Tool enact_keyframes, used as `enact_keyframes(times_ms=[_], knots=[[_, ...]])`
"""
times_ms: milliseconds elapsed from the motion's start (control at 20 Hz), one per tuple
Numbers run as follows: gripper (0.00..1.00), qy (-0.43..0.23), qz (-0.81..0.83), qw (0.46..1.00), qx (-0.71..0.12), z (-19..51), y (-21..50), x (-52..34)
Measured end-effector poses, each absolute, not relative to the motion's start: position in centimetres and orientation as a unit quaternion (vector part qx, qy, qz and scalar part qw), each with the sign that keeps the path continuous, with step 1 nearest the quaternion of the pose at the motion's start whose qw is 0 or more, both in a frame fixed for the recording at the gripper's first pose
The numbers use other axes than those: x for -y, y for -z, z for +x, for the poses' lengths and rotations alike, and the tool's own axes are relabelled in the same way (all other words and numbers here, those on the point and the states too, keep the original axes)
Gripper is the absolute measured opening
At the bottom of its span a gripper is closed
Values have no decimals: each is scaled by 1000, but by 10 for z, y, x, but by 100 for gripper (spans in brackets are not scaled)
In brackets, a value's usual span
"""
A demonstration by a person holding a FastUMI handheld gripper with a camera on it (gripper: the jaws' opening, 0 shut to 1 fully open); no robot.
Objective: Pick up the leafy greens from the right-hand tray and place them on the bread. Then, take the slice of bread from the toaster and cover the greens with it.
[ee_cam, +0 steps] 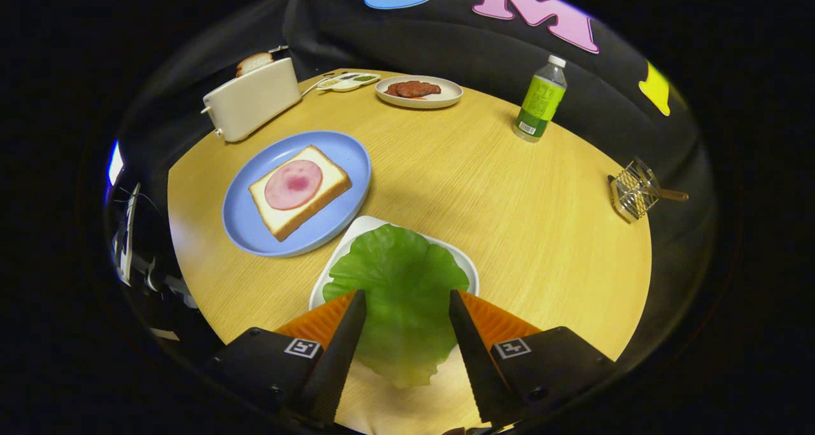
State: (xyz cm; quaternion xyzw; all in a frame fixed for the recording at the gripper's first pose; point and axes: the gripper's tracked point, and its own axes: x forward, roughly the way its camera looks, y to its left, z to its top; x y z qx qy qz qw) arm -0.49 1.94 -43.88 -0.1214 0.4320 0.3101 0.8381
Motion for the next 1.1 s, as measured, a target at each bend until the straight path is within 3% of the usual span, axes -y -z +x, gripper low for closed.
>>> enact_keyframes(times_ms=[200, 300, 500, 600, 1100], knots=[[74, -317, -127, 821, -457, -9, 454, -22], [63, -310, -110, 825, -459, -11, 454, -24], [11, -317, -126, 828, -445, -10, 452, -29], [7, -320, -141, 828, -438, -12, 449, -29], [7, -299, -102, 864, -392, -8, 359, -32]])
